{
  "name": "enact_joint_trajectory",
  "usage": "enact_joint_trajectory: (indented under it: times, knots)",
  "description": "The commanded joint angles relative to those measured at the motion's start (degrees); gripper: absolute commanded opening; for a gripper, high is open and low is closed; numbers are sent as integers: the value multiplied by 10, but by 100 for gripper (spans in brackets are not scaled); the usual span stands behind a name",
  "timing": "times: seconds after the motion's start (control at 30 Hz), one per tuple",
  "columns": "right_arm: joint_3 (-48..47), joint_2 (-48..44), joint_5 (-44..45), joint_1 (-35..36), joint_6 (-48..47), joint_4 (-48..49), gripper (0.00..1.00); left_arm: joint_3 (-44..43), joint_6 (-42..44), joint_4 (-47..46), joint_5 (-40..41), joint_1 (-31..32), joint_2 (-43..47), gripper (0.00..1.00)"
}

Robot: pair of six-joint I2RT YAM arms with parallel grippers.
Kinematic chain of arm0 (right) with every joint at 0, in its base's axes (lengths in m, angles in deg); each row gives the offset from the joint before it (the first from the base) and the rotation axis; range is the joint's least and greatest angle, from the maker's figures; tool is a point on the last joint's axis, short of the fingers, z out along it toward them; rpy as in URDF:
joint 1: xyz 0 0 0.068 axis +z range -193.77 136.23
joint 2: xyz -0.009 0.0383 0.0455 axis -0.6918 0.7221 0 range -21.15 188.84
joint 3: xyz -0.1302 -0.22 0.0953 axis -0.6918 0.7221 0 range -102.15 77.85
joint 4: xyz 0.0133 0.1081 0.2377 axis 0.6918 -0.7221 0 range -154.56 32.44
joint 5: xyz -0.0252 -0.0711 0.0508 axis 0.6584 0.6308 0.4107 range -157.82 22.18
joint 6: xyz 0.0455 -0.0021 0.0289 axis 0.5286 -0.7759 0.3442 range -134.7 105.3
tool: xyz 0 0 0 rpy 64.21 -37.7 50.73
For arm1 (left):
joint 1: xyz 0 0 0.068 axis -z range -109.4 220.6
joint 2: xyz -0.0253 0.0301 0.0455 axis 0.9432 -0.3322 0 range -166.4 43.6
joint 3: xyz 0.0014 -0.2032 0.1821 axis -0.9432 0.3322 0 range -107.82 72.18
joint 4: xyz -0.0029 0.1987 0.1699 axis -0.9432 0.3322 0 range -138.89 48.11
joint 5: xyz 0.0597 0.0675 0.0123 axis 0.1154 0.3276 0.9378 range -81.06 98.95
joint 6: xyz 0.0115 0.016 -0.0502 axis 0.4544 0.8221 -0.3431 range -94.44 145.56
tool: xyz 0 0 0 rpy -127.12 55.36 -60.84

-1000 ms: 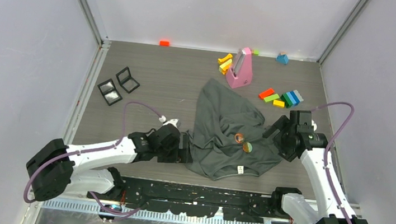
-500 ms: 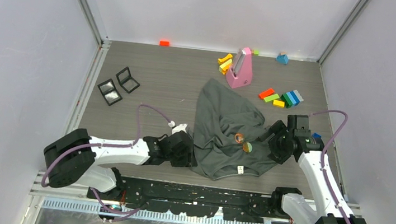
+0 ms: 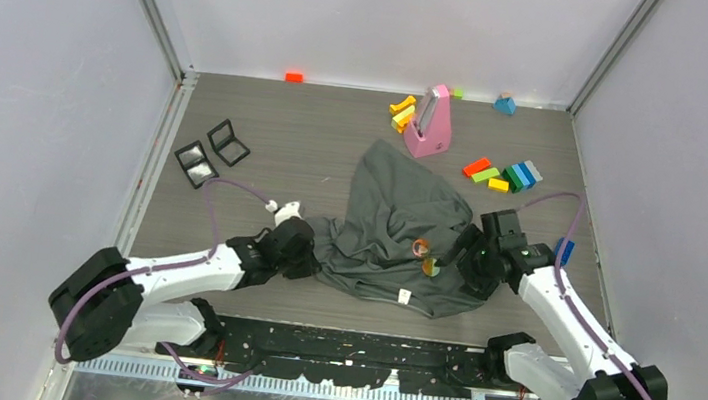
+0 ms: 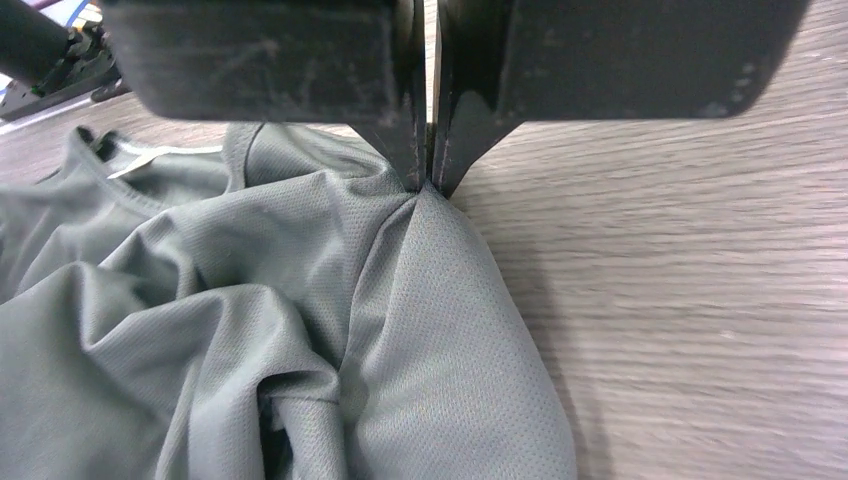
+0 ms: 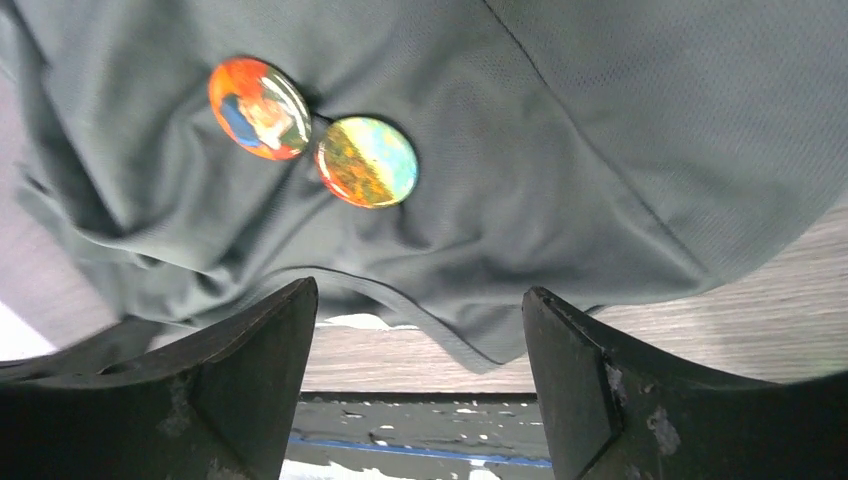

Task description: Pin the brooch onto the clothing

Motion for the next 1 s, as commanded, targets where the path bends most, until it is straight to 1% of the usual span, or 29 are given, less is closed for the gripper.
enact_joint_trajectory:
  times: [0.0,0.13,0.27,0.4,0.53,0.77,0.97]
  knots:
    - [11,8,87,92,74,15,79,14,45,34,14,-38,46,0]
    - [23,5,128,155,122,2,74,14,54,39,1,-47,54,0]
    - [47,-12,141,199,165,-12,68,12,62,32,-9,-51,54,0]
    - [89,-43,143,219,192,-33,57,2,71,32,-13,-54,46,0]
    - [105,-68,140,224,207,-45,52,-3,73,29,-19,-54,40,0]
    - [68,-79,157,226,203,-90,53,-12,74,35,-23,-54,43,0]
    - [101,-64,144,231,214,-61,52,-13,74,39,-24,-54,50,0]
